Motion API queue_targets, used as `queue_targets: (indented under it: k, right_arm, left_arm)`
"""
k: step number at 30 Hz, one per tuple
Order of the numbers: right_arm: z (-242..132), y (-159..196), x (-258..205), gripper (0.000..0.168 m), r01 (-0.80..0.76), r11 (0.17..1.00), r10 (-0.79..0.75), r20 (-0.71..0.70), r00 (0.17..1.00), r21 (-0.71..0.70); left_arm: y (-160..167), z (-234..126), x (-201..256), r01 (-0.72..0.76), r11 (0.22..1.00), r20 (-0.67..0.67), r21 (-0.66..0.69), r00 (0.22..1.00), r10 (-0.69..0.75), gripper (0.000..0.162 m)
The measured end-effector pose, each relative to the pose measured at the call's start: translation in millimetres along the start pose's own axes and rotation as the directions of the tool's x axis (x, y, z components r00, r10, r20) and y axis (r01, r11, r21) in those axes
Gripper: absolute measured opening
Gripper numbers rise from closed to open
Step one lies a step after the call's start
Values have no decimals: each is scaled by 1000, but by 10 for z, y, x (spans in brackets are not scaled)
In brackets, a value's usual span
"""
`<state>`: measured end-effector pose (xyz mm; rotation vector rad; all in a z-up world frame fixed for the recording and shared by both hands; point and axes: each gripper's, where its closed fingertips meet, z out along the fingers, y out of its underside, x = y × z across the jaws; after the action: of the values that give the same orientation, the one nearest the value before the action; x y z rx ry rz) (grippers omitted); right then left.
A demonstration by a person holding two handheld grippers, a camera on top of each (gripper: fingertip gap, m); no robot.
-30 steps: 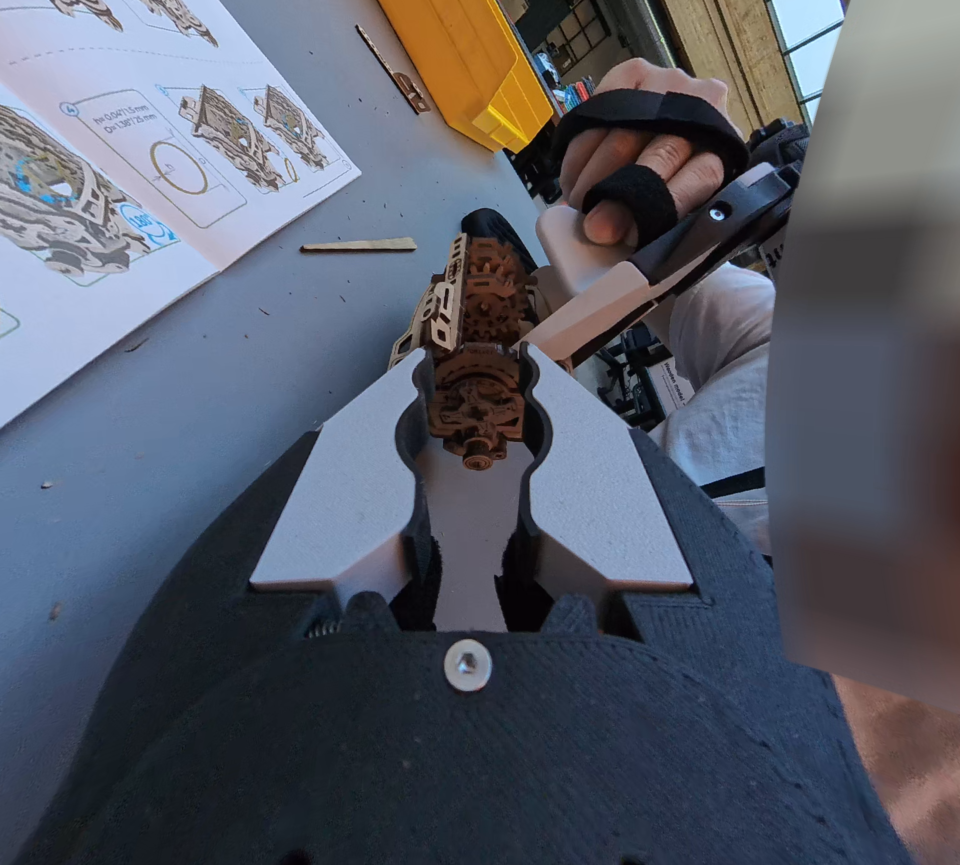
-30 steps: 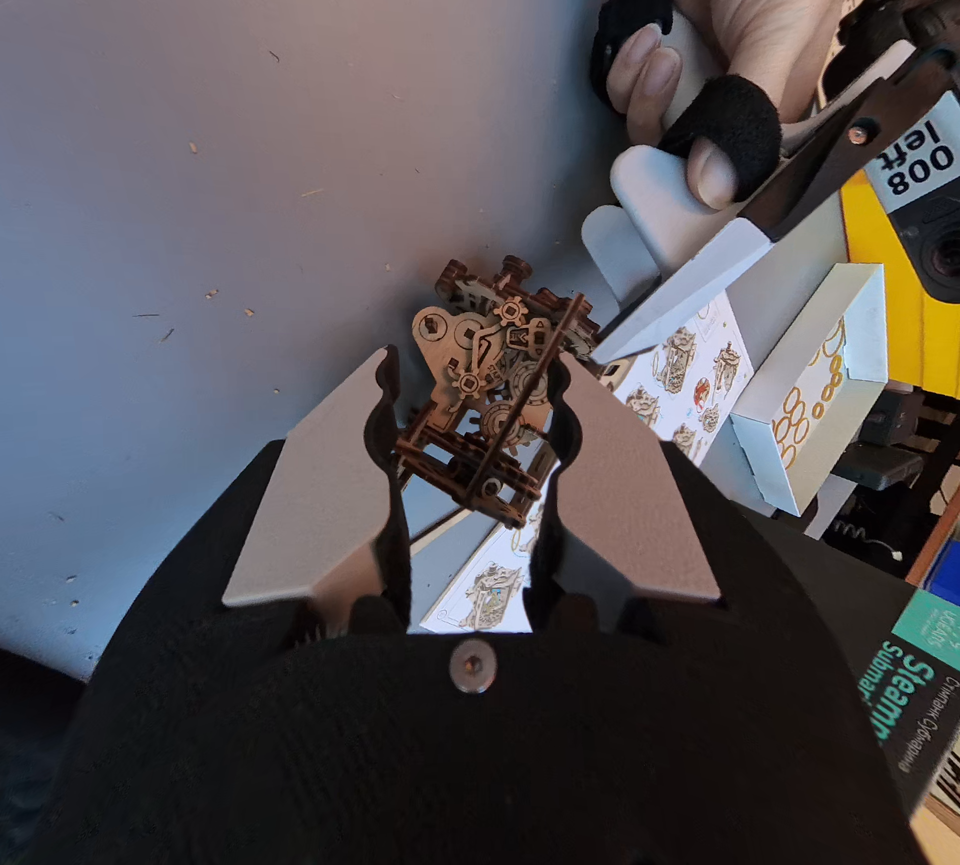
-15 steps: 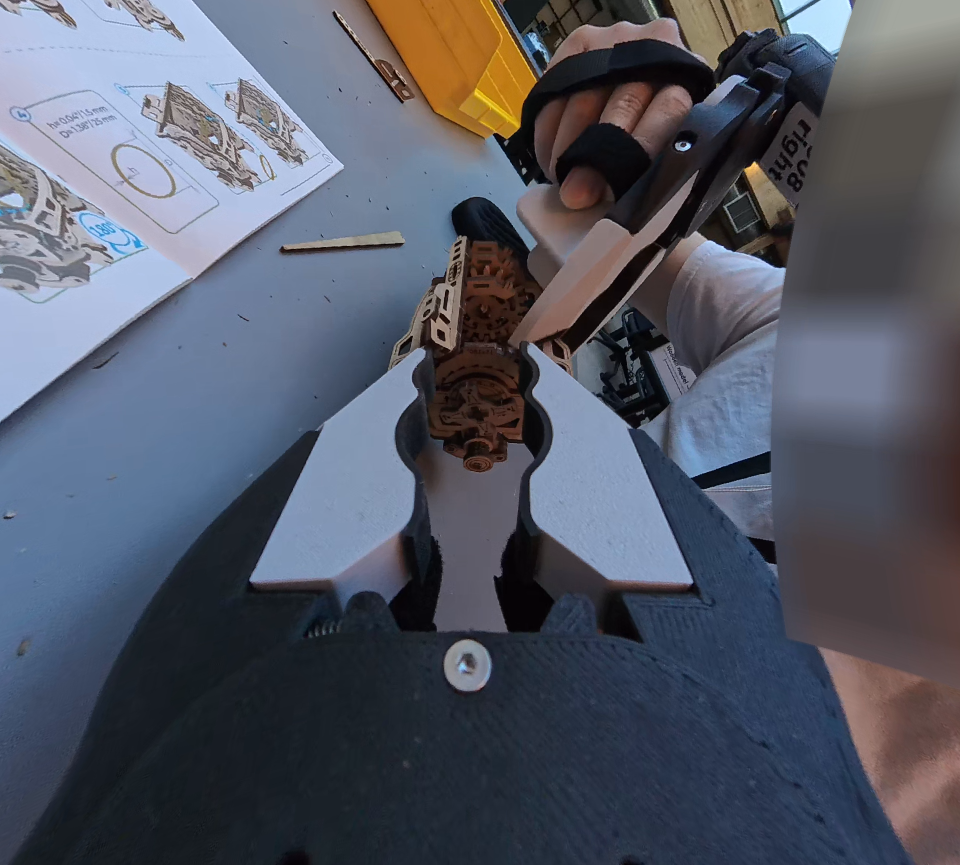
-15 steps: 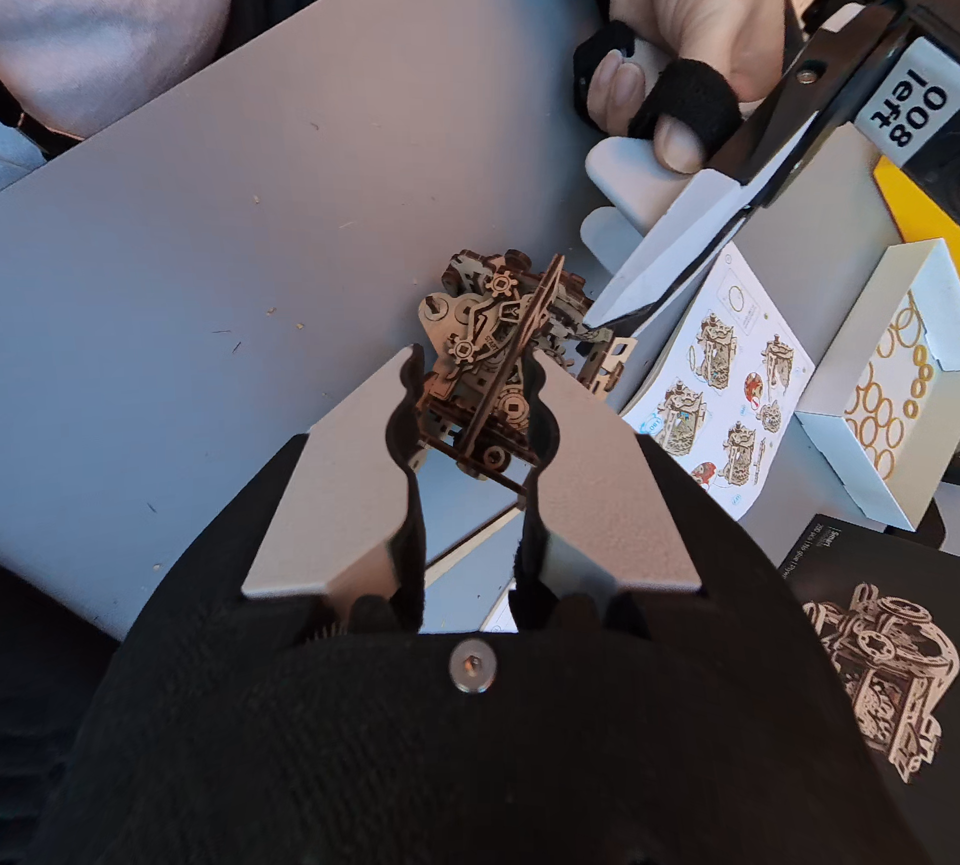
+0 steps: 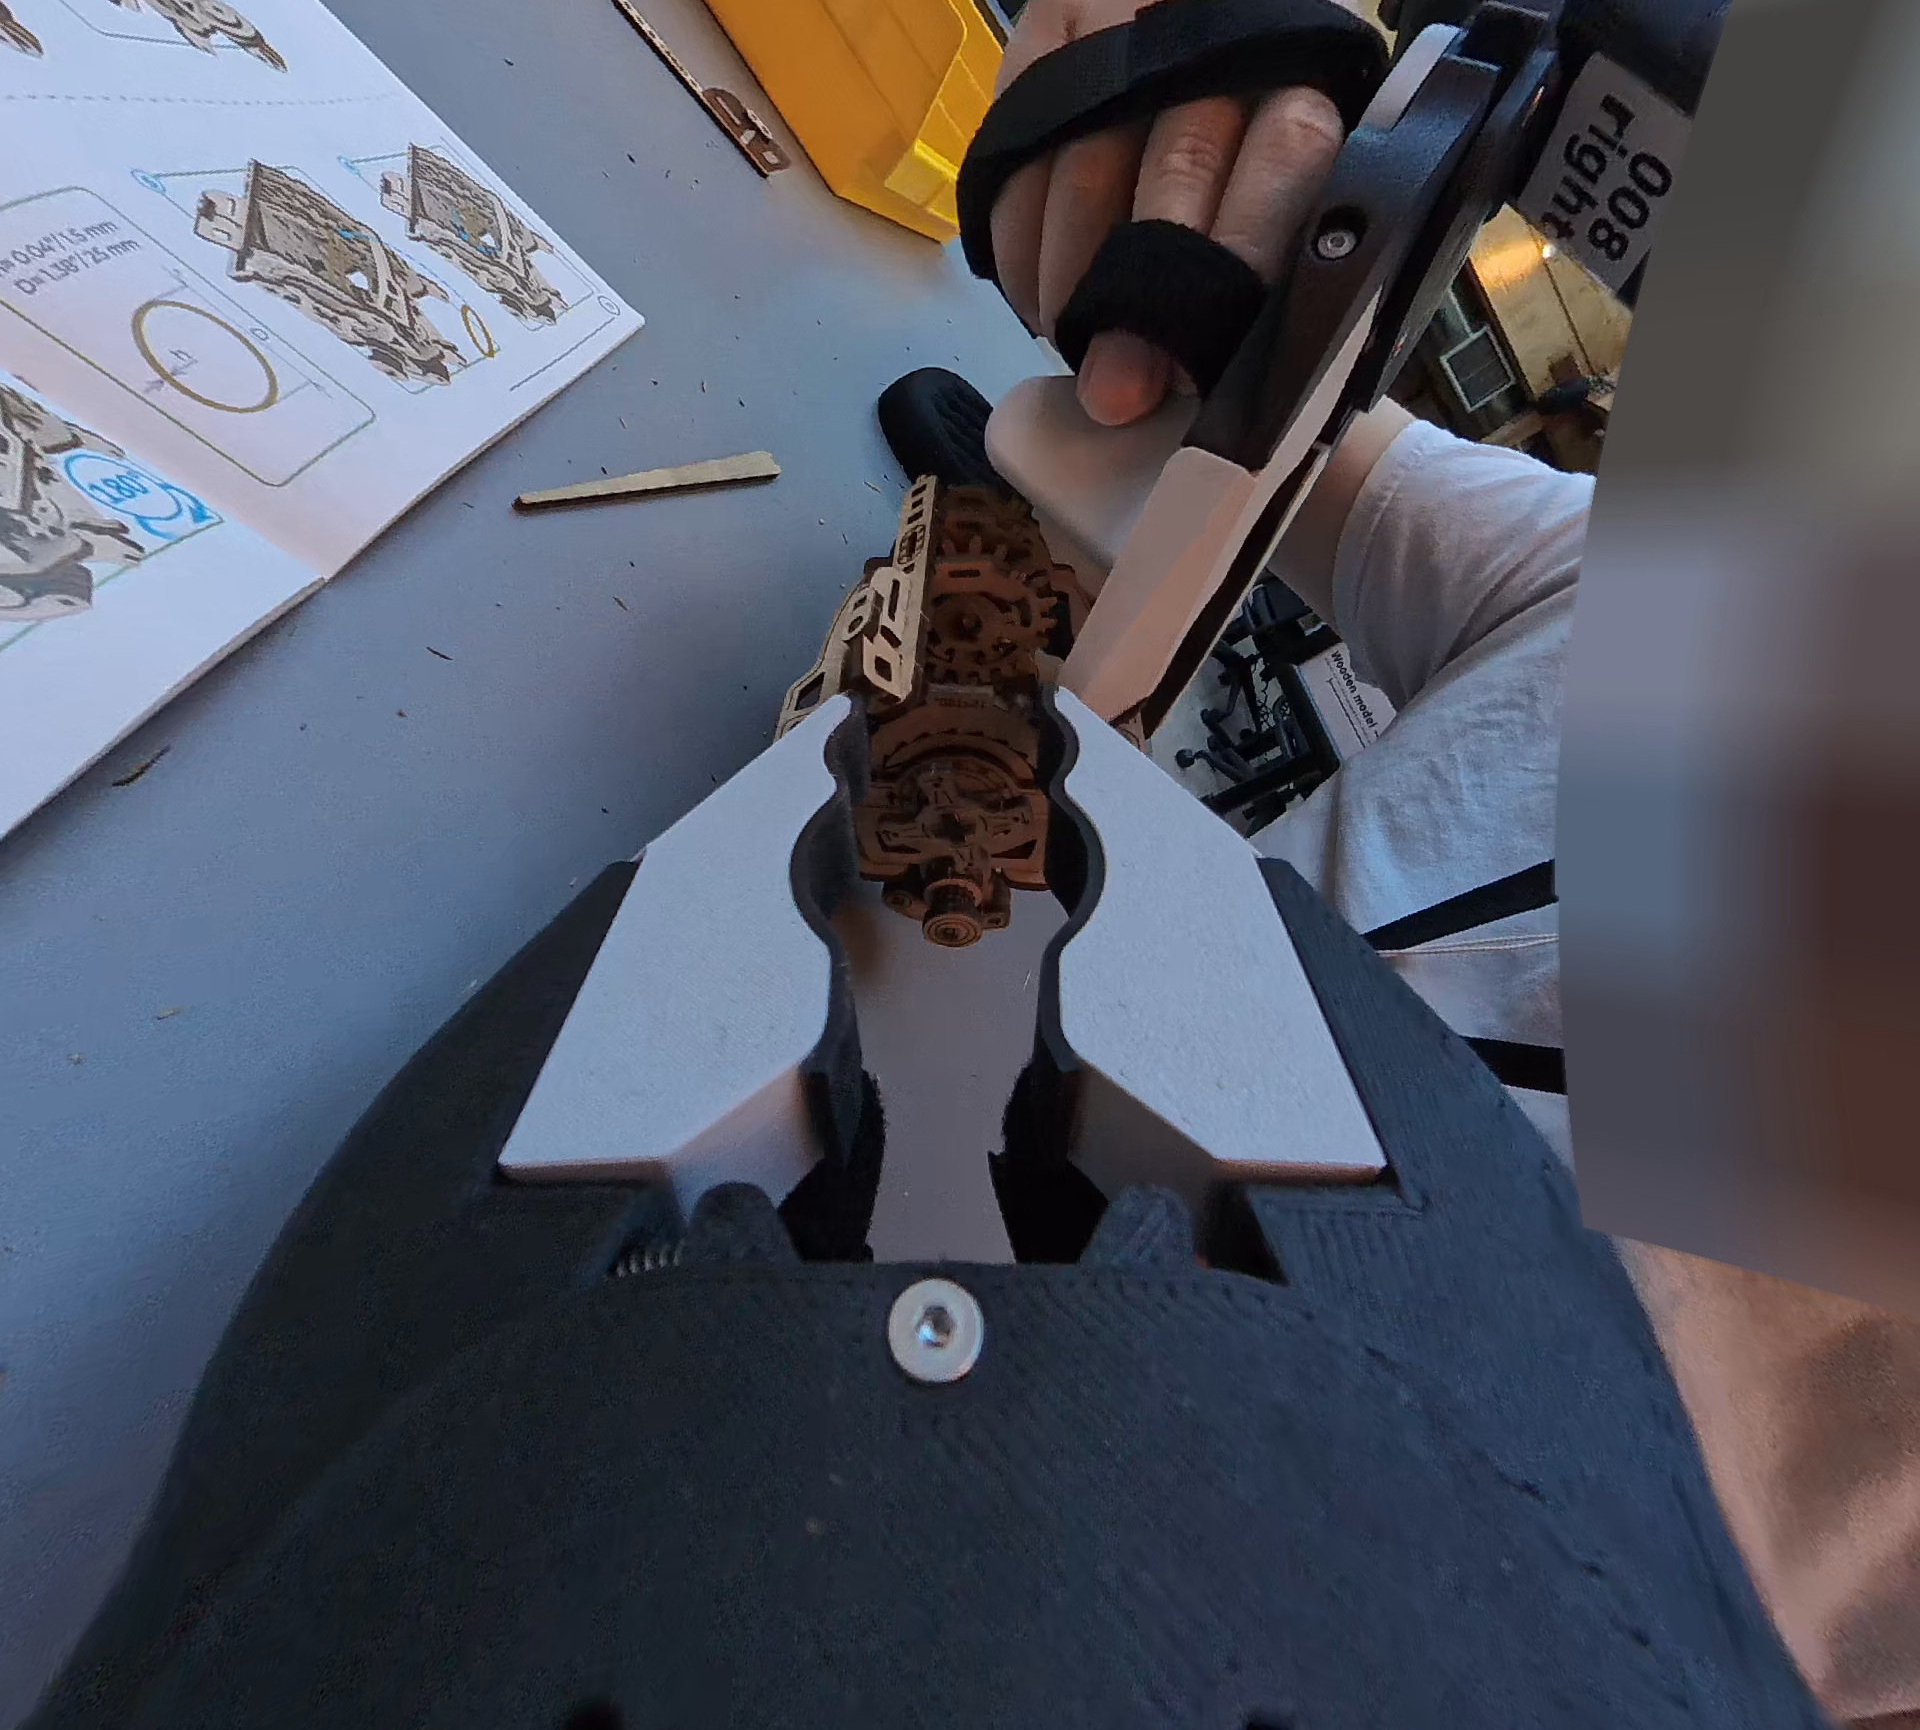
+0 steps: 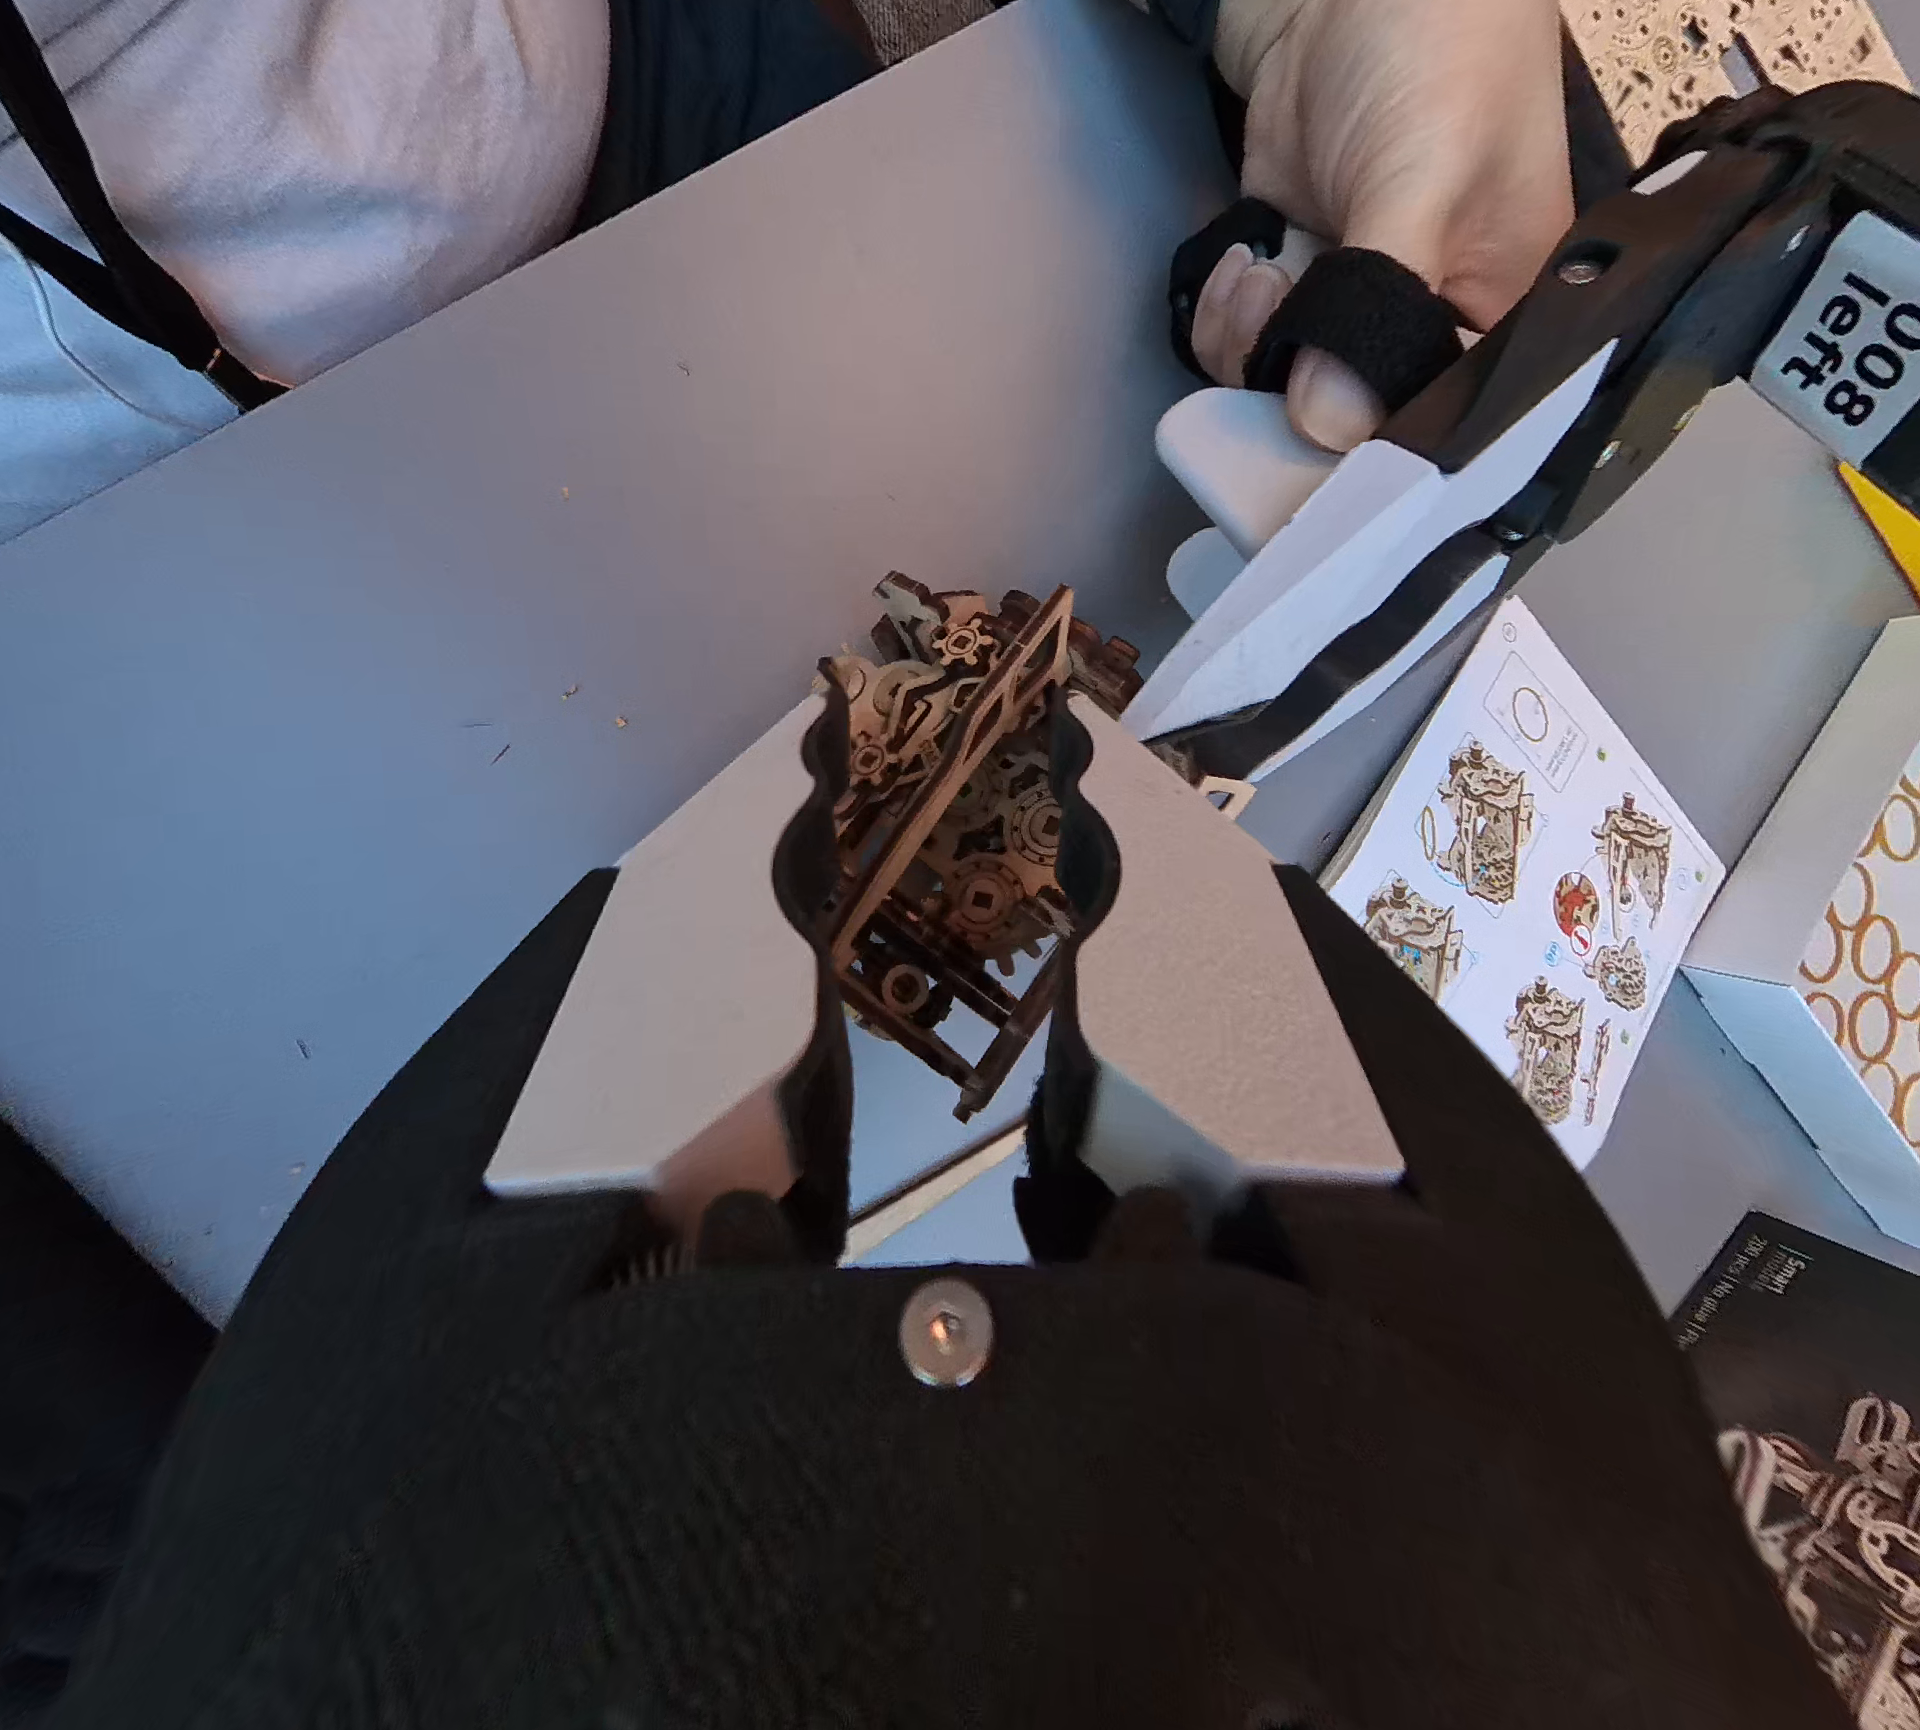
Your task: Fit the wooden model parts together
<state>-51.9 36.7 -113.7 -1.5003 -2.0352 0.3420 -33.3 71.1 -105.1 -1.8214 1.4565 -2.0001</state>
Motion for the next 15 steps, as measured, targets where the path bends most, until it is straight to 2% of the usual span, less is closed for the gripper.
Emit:
queue_targets:
  k: [4,15]
  right_arm:
    - [-15,-5,2,34,-18,1000,18,-12,1000,11]
    - [-52,22,-61,38,-15,1000,14,-52,999,-26]
  left_arm:
    - [5,6,5,-2,1000,-3,-2,1000,2,30]
    - [7,40,12,-12,1000,-2,-2,1000,12,29]
